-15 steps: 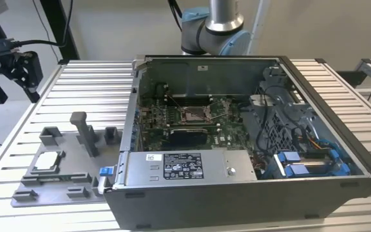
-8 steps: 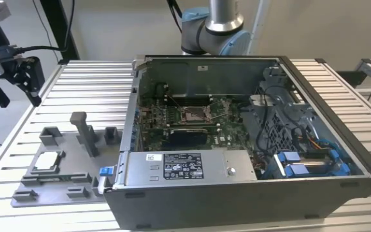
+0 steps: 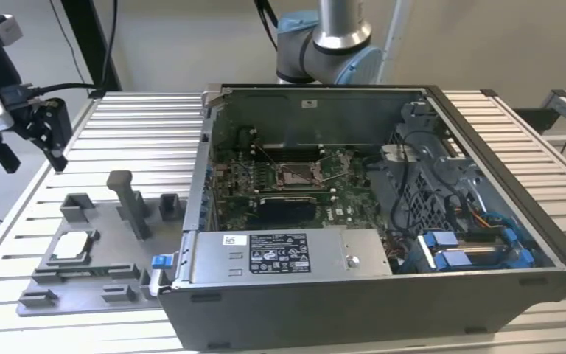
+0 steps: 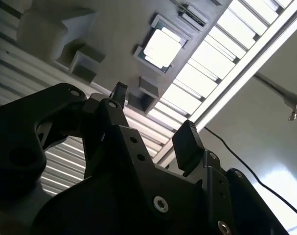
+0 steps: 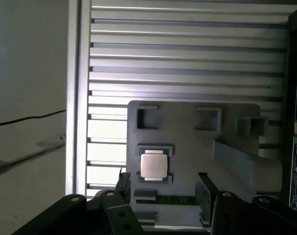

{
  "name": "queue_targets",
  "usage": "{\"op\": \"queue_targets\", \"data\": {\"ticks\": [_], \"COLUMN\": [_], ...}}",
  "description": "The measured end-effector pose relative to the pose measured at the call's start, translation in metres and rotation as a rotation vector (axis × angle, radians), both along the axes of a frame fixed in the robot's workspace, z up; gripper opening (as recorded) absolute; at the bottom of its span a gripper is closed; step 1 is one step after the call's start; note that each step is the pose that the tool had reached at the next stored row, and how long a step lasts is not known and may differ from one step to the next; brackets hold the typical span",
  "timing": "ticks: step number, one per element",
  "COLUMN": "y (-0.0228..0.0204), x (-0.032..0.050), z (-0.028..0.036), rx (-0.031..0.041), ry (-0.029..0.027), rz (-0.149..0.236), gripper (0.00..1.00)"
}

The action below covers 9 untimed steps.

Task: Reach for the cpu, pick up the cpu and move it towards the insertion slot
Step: 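Pick up the cpu and move it towards the insertion slot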

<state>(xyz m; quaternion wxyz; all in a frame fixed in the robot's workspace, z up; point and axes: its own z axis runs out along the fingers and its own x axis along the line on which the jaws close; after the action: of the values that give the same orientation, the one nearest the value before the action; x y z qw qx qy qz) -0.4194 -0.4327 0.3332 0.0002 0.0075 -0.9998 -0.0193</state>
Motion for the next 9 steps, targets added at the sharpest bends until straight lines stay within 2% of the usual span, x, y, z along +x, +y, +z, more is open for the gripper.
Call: {"op": "queue_targets", "data": {"ticks": [9], "y": [-0.0009], "x": [-0.0007], "z": [-0.0164], "rx": [-0.0010], "ry": [0.0000], "rz": [0.000], "gripper": [1.00]}}
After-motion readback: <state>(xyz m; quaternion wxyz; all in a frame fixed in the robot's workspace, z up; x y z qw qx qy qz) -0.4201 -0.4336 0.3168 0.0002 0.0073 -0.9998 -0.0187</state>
